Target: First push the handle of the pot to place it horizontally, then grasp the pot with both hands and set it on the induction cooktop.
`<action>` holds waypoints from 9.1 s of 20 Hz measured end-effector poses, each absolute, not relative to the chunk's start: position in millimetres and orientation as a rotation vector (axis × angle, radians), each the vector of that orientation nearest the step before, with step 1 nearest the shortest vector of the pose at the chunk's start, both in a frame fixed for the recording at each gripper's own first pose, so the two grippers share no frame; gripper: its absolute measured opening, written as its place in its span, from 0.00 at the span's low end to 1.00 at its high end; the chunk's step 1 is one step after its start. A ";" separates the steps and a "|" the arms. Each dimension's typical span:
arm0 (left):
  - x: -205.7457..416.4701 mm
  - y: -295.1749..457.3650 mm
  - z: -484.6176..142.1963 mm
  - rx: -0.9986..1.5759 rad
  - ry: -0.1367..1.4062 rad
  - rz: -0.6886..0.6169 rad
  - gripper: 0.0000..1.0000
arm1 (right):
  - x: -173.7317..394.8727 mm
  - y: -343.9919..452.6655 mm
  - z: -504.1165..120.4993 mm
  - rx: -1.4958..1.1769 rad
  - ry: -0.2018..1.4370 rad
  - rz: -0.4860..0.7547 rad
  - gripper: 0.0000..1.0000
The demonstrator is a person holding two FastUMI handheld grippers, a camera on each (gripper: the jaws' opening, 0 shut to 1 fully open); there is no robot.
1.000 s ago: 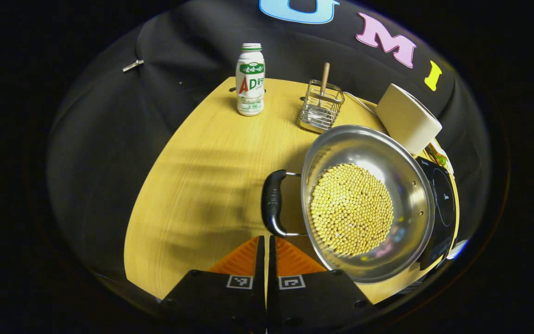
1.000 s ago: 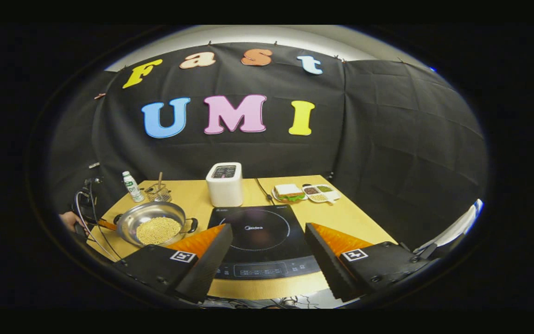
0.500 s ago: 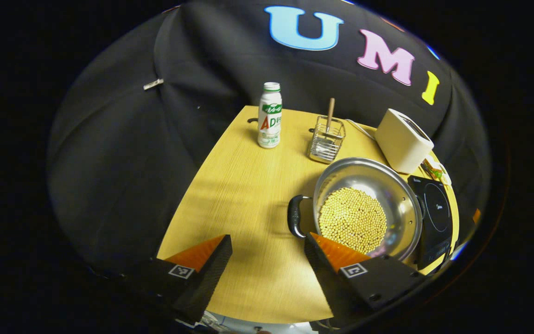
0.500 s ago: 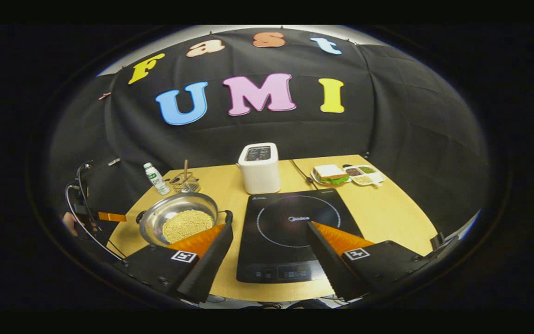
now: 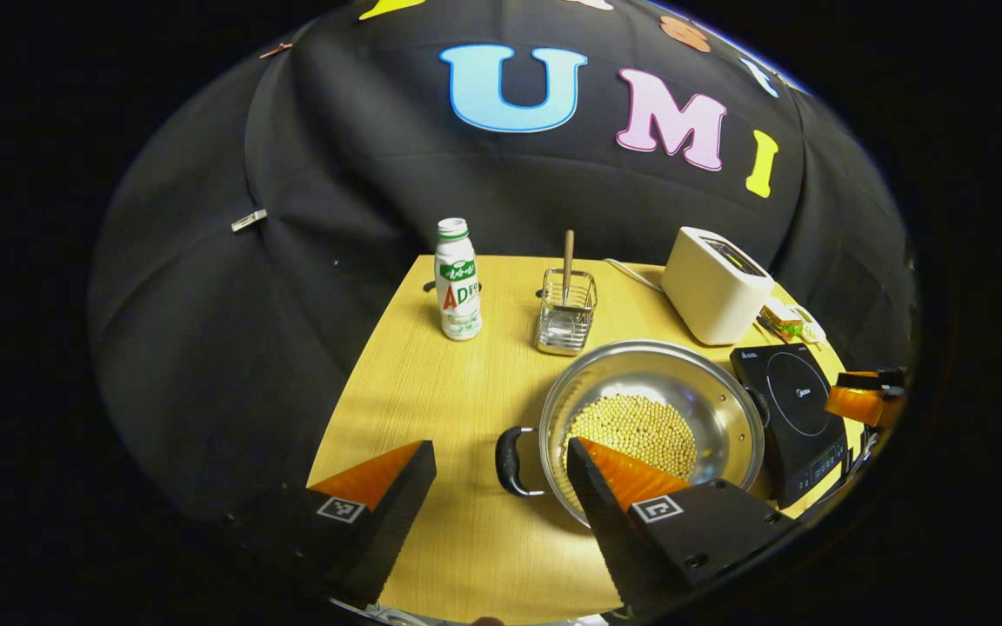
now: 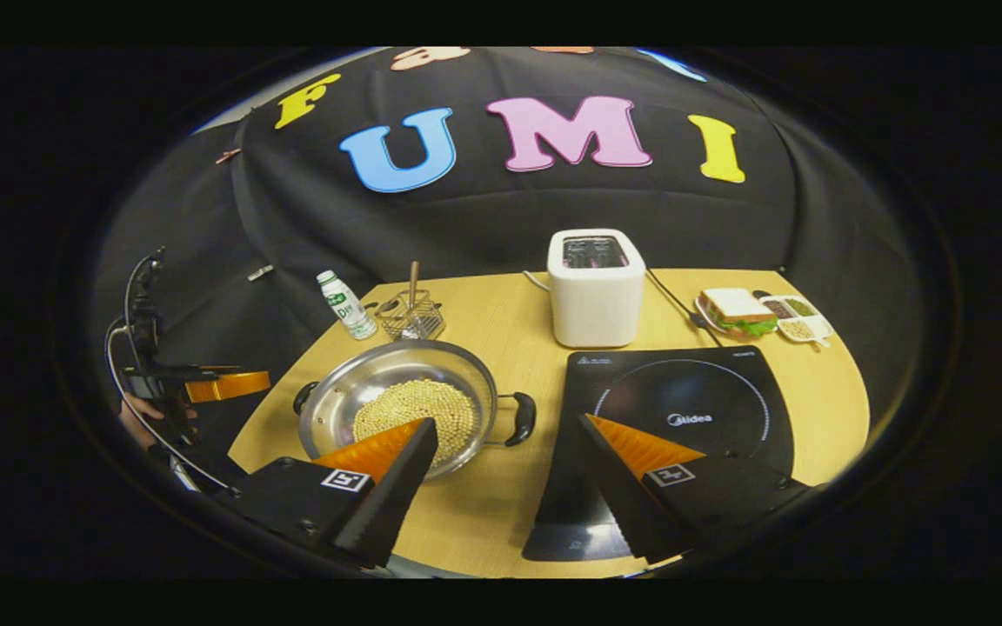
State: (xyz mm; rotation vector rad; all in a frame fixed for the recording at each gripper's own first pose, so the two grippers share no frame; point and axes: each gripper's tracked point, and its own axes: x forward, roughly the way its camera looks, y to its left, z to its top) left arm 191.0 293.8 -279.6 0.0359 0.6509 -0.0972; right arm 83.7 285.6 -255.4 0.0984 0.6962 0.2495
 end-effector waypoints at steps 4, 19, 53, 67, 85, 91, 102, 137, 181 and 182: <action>203.0 283.7 -290.5 -0.026 0.644 -0.126 0.95 | 112.4 300.0 -278.3 0.116 0.727 0.251 0.99; 241.6 275.4 -363.1 -0.142 0.729 -0.164 0.95 | 142.8 321.0 -360.3 0.119 0.852 0.228 0.99; 246.5 294.7 -428.4 -0.203 0.837 -0.178 0.66 | 127.0 356.3 -417.7 0.083 1.054 0.207 0.66; 213.3 302.5 -404.7 -0.238 0.812 -0.130 0.61 | 111.6 361.6 -388.0 0.092 0.983 0.213 0.59; 187.2 184.0 -319.3 -0.197 0.780 -0.213 0.61 | 89.7 247.4 -285.4 0.130 0.881 0.157 0.59; 197.8 113.3 -311.3 -0.189 0.780 -0.239 0.61 | 103.5 177.9 -274.6 0.147 0.868 0.128 0.59; 202.3 4.7 -319.7 -0.179 0.794 -0.273 0.61 | 114.8 70.3 -275.7 0.157 0.868 0.094 0.59; 225.4 -81.9 -374.3 -0.190 0.842 -0.258 0.61 | 147.9 -18.9 -335.1 0.180 0.945 0.094 0.61; -51.1 4.2 -92.7 -0.011 0.079 -0.014 0.95 | -81.9 -6.0 -30.0 0.077 0.029 0.006 0.98; -61.0 3.7 -100.1 -0.028 0.090 -0.021 0.95 | -91.6 -5.3 -30.3 0.081 0.026 0.017 0.98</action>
